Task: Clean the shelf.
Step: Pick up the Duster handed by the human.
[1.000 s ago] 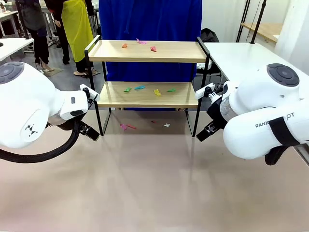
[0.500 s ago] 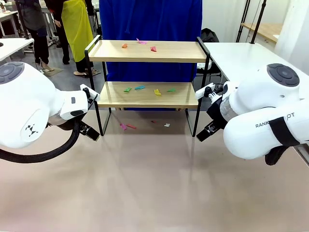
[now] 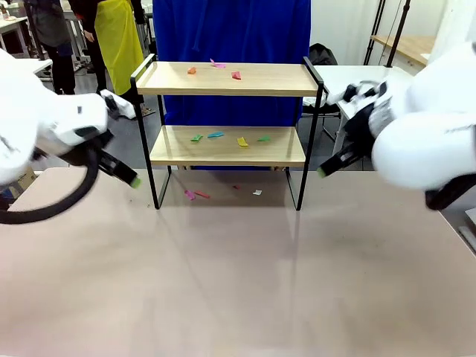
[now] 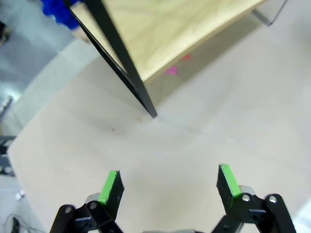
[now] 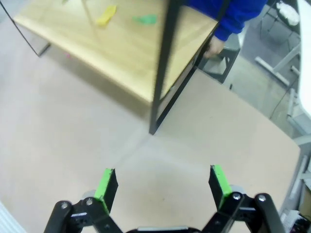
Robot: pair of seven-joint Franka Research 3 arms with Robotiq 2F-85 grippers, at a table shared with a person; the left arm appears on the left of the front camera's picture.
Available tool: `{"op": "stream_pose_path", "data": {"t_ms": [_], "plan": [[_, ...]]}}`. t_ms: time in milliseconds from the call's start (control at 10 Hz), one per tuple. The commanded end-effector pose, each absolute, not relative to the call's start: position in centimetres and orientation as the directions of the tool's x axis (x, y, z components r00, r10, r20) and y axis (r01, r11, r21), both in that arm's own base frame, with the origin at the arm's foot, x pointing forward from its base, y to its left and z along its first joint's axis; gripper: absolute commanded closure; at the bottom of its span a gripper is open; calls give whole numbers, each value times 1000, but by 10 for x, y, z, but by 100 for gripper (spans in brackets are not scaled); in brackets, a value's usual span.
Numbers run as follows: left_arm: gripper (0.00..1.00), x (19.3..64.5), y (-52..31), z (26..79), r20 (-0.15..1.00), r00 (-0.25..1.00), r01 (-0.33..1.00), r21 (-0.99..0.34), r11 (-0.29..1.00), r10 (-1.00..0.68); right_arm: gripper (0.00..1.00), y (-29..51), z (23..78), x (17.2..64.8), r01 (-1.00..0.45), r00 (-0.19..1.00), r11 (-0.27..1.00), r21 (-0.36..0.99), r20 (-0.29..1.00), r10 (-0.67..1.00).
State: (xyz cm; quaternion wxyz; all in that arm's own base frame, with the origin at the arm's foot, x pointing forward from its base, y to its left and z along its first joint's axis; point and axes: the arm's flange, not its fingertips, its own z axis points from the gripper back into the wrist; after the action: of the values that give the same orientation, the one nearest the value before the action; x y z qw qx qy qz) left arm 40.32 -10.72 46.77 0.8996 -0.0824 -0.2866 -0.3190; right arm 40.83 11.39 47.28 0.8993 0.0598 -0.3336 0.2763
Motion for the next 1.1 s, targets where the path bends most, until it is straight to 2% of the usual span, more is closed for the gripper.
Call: {"op": "stream_pose_path", "data": {"t_ms": [0, 300, 500, 600, 700, 800, 1000], "plan": [[0, 419, -57, 482, 596, 574, 730, -61, 680, -562, 0, 59, 483, 422, -622, 578, 783, 20, 686, 442], [0, 453, 11, 475, 728, 342, 890, -49, 453, -594, 0, -10, 479, 452, -719, 427, 693, -46, 758, 494], [0, 469, 36, 462, 803, 225, 936, -21, 351, -552, 0, -39, 462, 472, -824, 307, 565, -32, 813, 494], [0, 468, 41, 460, 816, 194, 943, -2, 332, -545, 0, -47, 455, 477, -849, 288, 528, 11, 848, 445], [0, 440, 32, 474, 781, 264, 907, -1, 422, -566, 0, -31, 452, 466, -788, 414, 615, 34, 769, 487], [0, 440, 32, 474, 781, 264, 907, -1, 422, -566, 0, -39, 467, 450, -791, 334, 609, -50, 799, 500], [0, 440, 32, 474, 781, 264, 907, -1, 422, -566, 0, -39, 467, 450, -791, 334, 609, -50, 799, 500]]}}
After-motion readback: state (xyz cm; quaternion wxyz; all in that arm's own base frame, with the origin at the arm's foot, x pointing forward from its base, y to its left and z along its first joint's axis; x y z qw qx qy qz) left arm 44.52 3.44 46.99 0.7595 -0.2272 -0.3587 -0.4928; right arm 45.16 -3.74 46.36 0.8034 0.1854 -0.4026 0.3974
